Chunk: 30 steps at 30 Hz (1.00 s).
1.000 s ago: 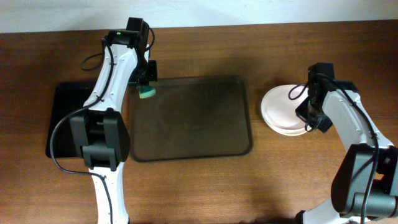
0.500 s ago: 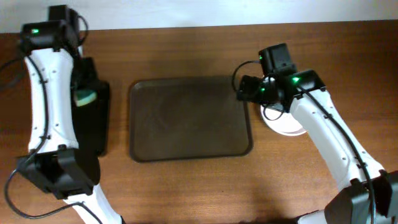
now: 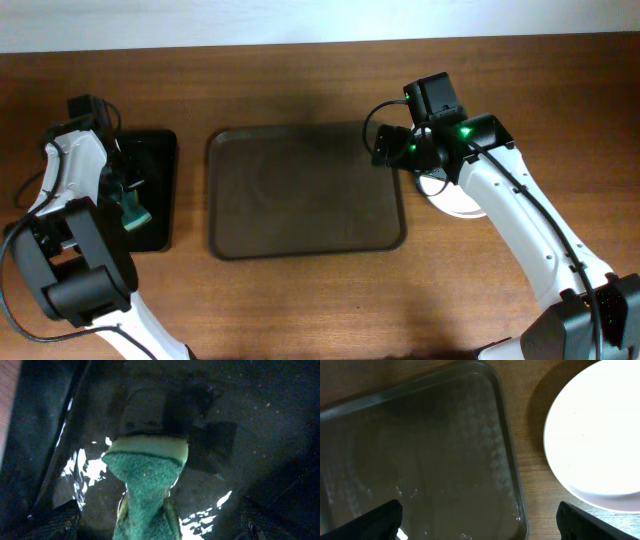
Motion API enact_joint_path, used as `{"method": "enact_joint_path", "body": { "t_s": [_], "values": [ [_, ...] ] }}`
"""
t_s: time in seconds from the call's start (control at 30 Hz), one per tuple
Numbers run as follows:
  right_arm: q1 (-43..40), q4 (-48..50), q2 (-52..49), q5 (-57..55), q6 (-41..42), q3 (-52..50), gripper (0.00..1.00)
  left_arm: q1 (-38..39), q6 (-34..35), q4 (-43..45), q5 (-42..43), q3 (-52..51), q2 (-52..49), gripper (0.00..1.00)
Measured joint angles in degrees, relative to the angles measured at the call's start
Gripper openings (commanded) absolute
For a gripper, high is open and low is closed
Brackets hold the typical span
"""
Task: Clean dirty plates on tray and stack at the side
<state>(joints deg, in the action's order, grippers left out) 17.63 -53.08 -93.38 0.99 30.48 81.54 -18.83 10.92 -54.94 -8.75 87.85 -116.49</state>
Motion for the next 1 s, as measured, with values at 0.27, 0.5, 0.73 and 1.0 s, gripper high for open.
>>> {"method": "enact_joint_path", "body": {
  "t_s": [0.27, 0.5, 0.73, 1.0],
  "values": [
    [-5.88, -20.59, 11.04, -12.41, -7.02, 17.73, 0.98, 16.24, -1.9, 1.84, 0.81, 4.02, 19.02, 0.99],
    [-11.61, -24.48, 33.86, -14.1, -10.82, 20.65, 0.98, 18.12, -1.92, 2.08, 0.85, 4.02, 18.75, 0.99],
    [-11.69, -6.91, 38.01, -13.44, -14.82, 11.1, 0.98, 18.12, -1.95, 2.1, 0.9, 4.0, 18.75, 0.99],
    [-14.67, 41.2, 81.37, -2.34, -20.0, -61.51, 0.98, 18.12, -1.95, 2.32, 0.85, 3.98, 18.64, 0.99]
  ]
}}
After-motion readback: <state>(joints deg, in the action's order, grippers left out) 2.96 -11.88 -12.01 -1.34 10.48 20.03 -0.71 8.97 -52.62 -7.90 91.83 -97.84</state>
